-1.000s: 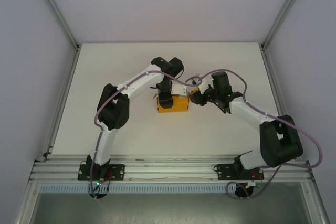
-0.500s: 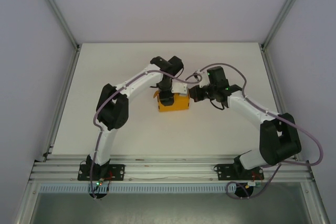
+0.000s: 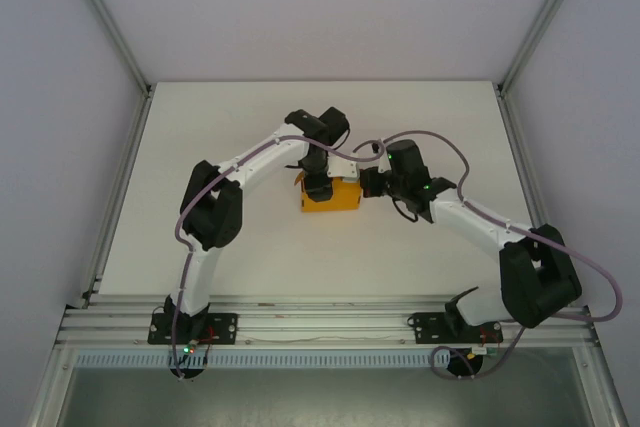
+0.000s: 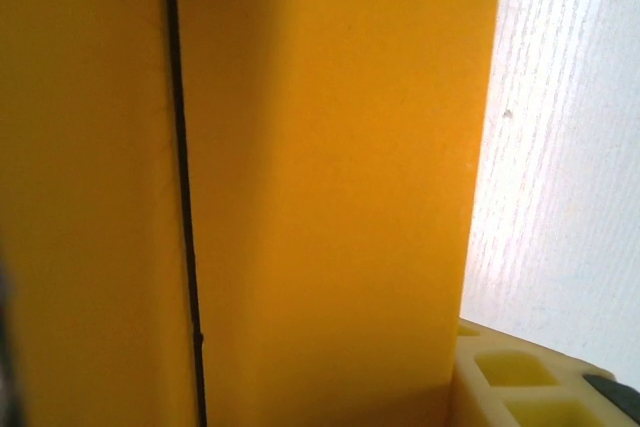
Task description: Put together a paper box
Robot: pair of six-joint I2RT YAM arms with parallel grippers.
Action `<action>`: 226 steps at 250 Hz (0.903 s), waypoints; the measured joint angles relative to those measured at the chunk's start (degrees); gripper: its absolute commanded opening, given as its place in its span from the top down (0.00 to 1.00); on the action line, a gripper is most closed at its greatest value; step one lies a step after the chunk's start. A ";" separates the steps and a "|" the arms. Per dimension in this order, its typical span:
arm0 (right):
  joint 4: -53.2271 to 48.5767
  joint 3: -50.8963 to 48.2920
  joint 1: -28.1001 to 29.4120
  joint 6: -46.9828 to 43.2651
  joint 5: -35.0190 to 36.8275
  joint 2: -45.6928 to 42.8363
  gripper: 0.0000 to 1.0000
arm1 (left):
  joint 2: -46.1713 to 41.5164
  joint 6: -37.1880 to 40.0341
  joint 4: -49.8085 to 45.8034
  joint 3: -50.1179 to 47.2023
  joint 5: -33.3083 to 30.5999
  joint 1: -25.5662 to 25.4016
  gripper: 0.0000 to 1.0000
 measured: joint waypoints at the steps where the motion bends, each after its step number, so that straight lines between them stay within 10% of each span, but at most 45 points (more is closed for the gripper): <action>1: 0.15 -0.09 0.02 0.07 0.07 -0.04 1.00 | -0.02 -0.02 0.07 -0.04 0.02 0.00 0.49; 226: 16.37 -10.45 10.12 -2.82 18.38 -0.98 1.00 | -5.64 -7.72 9.31 -10.21 0.61 0.39 0.47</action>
